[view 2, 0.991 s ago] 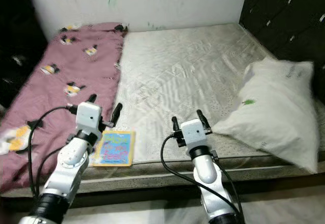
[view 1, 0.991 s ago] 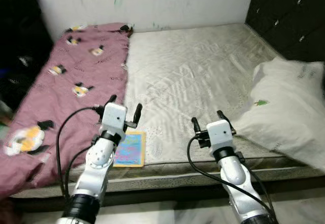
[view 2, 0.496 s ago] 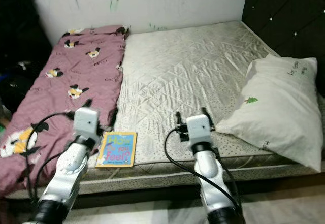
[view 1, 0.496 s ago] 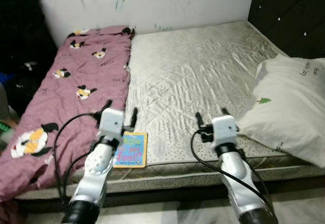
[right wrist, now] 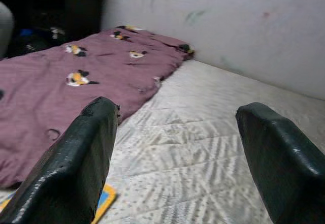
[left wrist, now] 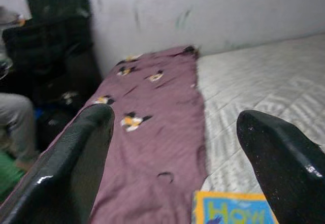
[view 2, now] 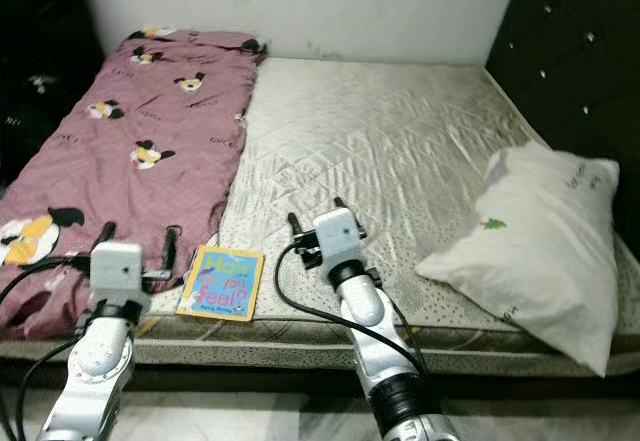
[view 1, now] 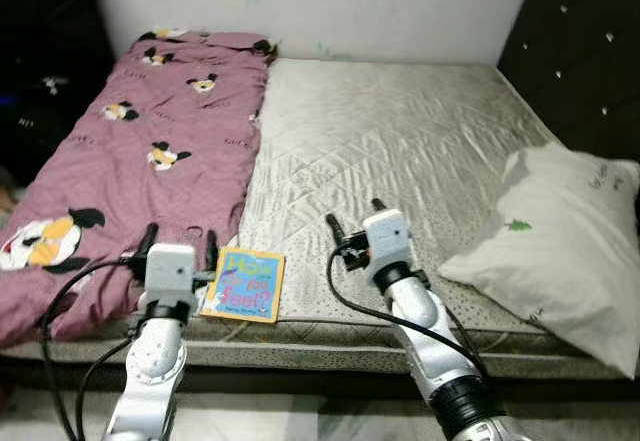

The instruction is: Clean up the room

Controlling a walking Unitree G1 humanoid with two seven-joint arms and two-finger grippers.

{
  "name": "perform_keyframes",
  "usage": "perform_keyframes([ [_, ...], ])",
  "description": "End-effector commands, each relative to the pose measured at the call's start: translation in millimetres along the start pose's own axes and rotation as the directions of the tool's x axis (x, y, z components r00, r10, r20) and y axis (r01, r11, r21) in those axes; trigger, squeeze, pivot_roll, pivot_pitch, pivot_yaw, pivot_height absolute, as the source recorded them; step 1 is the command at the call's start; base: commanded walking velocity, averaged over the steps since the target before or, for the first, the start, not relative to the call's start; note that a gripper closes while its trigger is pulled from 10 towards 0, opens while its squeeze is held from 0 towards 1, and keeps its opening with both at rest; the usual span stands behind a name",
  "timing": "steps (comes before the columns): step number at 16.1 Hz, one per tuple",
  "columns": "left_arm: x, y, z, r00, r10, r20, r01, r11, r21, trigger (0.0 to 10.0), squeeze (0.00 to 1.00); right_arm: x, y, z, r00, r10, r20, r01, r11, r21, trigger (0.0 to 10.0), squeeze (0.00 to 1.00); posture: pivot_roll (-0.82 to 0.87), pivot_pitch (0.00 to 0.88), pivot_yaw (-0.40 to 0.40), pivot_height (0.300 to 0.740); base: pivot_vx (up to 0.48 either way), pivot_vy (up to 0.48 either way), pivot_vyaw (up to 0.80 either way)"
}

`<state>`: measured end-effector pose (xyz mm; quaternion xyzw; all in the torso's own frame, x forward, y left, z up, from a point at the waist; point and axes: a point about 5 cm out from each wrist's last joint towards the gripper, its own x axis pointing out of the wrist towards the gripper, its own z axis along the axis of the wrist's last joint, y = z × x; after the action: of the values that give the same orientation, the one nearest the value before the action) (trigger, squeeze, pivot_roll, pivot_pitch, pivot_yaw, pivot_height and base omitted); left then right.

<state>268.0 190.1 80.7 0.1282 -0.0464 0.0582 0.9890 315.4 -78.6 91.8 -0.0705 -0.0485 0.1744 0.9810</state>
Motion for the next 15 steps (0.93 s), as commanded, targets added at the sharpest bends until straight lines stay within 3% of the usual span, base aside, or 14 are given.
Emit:
perform_keyframes([
  [1, 1.6, 0.8, 6.7, 1.000, 0.011, 0.022, -0.011, 1.000, 0.002, 10.0, 0.00, -0.1, -2.5, -0.8, 1.000, 0.005, 0.001, -0.005, 1.000, -0.004, 10.0, 0.00, 0.09, 0.000, -0.071, 0.740, 0.000, 0.000, 0.00],
  [4, 4.9, -4.0, 10.3, 1.000, 0.010, 0.019, -0.010, 1.000, -0.015, 10.0, 0.00, -2.0, -12.4, -4.5, 1.000, -0.014, -0.010, 0.014, 1.000, -0.009, 10.0, 0.00, 0.06, 0.000, -0.072, 0.740, 0.000, 0.000, 0.00],
  [8, 18.6, -20.6, 16.7, 0.998, -0.059, 0.021, 0.060, 0.996, -0.065, 10.0, 0.00, -12.1, -28.7, -5.1, 0.994, -0.106, 0.004, 0.106, 0.994, -0.034, 10.0, 0.00, -0.04, 0.000, -0.006, 0.740, 0.000, 0.000, 0.00],
  [10, 24.8, -29.5, 19.4, 0.995, -0.098, 0.024, 0.099, 0.992, -0.083, 10.0, 0.00, -16.8, -28.2, -7.6, 0.995, -0.098, -0.007, 0.096, 0.991, -0.096, 10.0, 0.00, -0.07, 0.000, 0.013, 0.740, 0.000, 0.000, 0.80],
  [13, 25.6, -33.4, 20.8, 0.993, -0.114, 0.026, 0.116, 0.989, -0.092, 10.0, 0.00, -21.4, -33.0, -9.7, 0.992, -0.123, -0.014, 0.122, 0.989, -0.078, 10.0, 0.00, -0.08, 0.000, 0.015, 0.740, 0.000, 0.000, 0.80],
  [15, 25.0, -33.5, 20.2, 0.992, -0.123, 0.026, 0.125, 0.987, -0.098, 10.0, 0.00, -21.8, -31.8, -10.1, 0.992, -0.129, -0.018, 0.128, 0.991, -0.044, 10.0, 0.00, -0.07, 0.000, 0.012, 0.740, 0.000, 0.000, 0.00],
])
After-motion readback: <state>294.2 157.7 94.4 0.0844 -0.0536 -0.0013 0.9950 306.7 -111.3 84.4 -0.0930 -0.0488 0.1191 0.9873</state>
